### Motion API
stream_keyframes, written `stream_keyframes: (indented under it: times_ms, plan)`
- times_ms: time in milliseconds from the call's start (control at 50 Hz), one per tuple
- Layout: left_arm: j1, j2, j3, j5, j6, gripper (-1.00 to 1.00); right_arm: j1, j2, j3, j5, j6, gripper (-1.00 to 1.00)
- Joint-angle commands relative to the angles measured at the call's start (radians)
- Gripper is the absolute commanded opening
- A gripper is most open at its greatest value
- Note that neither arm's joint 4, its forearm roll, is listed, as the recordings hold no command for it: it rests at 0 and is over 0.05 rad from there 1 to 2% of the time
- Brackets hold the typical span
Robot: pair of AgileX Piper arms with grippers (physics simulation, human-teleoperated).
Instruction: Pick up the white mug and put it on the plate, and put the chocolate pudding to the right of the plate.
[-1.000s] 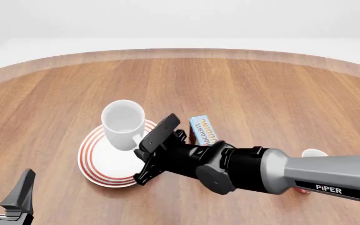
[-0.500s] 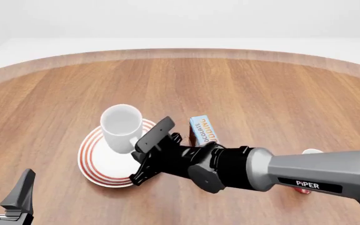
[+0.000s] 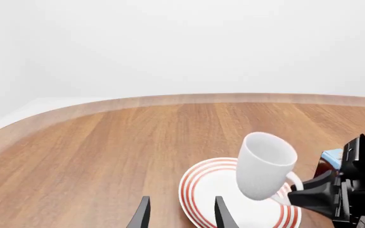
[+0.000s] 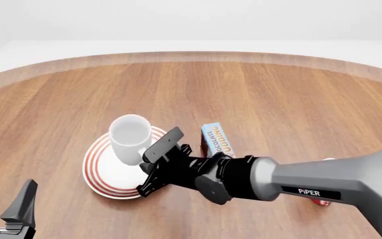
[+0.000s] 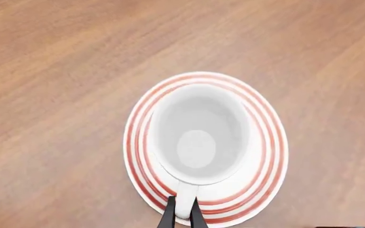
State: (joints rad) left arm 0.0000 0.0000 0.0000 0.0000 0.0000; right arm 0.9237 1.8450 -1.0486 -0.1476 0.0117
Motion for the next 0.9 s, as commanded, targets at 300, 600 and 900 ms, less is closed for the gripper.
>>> stream_keyframes:
  times_ms: [300,600,900]
  plan:
    - [0.000,0.000,0.000,0.000,0.000,1.00,-0.004,0.045,-0.008,-0.015,0.032,-1.00]
    - [0.000,0.000,0.000,0.000,0.000,1.00,-0.003,0.066,-0.010,-0.020,0.039,-1.00]
    - [0.000,0.000,0.000,0.000,0.000,1.00,-0.002,0.083,-0.019,-0.017,0.043,-1.00]
